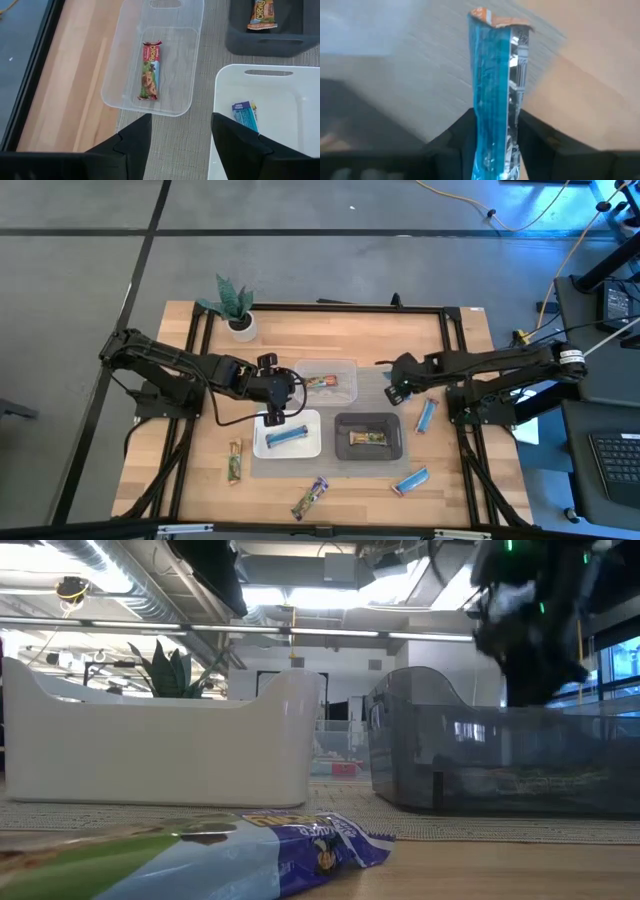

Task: Pick and place Granola Bars by type
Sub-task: Put the right yellow granola bar into the transparent black bin

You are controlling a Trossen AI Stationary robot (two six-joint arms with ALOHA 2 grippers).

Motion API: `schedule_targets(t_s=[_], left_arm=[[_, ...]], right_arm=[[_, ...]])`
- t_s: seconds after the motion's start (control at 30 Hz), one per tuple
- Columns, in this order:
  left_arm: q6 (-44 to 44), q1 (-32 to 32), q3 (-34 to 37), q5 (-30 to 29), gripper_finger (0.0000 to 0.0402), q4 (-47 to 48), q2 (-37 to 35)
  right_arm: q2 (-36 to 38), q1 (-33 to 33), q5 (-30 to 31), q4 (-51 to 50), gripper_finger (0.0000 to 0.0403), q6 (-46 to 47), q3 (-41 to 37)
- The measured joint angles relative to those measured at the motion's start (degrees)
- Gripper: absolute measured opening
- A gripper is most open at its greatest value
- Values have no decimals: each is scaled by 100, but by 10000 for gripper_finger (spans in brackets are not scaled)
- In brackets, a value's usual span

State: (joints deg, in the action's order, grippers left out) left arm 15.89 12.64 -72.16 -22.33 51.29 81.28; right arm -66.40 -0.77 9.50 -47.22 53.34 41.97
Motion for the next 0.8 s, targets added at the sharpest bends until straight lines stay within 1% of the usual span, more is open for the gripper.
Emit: schedule_targets(t_s=[0.1, 0.2, 0.33, 0.5, 0.63, 0.8], left_arm=[[116, 0, 0, 152, 195, 0, 0], [362, 0, 0, 383, 196, 0, 0], [726, 0, 0, 651, 197, -2, 0], [1265, 3, 0, 913, 195, -2, 0], [1524, 35, 0, 1043, 196, -2, 0], [1676, 158, 0, 1043, 197, -9, 0]], right_arm=[[72, 213, -23, 20, 130, -530, 545], [25, 564, -206, 72, 130, -1249, 1110], [-183, 1161, -143, 288, 130, -1703, 1581], [-625, 1788, -103, 933, 130, -2058, 1646], [-1095, 2155, -113, 958, 130, -2106, 1644], [-1699, 2388, -123, 1005, 130, -2076, 1642]])
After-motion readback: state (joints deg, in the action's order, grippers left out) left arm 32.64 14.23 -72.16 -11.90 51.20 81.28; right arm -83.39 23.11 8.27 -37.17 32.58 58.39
